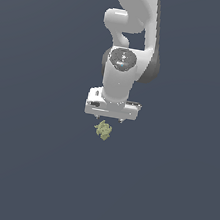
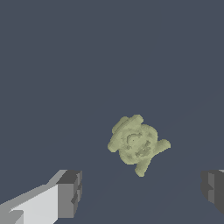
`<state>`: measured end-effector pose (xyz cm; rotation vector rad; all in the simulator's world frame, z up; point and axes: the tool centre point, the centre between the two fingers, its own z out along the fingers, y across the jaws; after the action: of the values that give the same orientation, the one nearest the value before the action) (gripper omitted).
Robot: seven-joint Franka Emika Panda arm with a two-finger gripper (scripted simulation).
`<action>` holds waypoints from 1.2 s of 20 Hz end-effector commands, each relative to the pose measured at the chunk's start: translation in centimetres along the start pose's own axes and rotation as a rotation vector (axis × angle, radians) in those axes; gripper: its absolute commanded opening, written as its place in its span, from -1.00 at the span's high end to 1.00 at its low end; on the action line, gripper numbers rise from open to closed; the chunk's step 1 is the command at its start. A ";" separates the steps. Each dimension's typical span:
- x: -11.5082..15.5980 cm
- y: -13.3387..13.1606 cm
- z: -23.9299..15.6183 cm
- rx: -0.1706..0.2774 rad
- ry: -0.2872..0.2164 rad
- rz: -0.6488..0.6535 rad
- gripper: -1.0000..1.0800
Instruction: Pick up the object and move it to a goal position.
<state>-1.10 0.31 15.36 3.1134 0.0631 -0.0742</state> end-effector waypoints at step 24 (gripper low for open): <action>-0.5 1.4 0.7 0.010 -0.014 -0.076 -0.92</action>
<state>-1.61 -1.09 14.87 3.1210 0.1511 -0.1003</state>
